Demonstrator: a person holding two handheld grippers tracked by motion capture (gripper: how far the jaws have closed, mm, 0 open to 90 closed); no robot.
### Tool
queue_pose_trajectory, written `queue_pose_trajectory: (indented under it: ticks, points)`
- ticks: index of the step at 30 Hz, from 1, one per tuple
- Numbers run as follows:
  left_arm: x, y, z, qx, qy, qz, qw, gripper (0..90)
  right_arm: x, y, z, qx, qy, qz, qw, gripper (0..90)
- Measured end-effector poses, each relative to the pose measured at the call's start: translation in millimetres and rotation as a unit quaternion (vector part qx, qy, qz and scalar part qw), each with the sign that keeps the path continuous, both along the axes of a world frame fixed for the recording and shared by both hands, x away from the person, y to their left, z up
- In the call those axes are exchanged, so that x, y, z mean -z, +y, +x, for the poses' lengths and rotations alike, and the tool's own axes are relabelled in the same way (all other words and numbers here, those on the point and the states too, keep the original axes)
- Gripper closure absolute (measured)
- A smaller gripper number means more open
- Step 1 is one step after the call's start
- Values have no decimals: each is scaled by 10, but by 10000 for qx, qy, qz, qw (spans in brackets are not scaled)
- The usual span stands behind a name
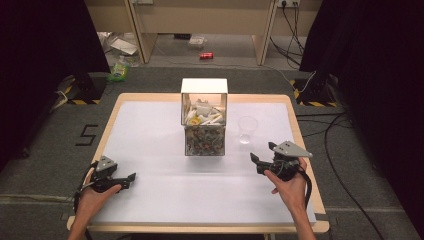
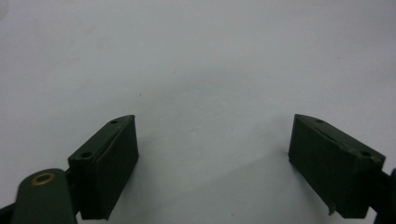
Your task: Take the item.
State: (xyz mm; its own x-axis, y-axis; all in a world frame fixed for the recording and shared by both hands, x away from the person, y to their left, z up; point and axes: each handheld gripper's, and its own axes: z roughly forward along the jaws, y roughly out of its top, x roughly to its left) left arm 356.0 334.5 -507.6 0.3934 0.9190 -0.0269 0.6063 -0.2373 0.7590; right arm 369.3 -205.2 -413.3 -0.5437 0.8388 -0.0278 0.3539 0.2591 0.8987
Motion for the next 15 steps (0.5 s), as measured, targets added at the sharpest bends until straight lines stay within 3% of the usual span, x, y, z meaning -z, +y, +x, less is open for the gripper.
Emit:
queue_pose_trajectory:
  ticks: [7,15]
  points:
    - [-1,1,0,4,3,5,10000,150,-256,93,78,-158,-273,168,9994,323]
    - [-1,1,1,3,3,3,10000,150,-600,240,104,-419,-673,322,9963,409]
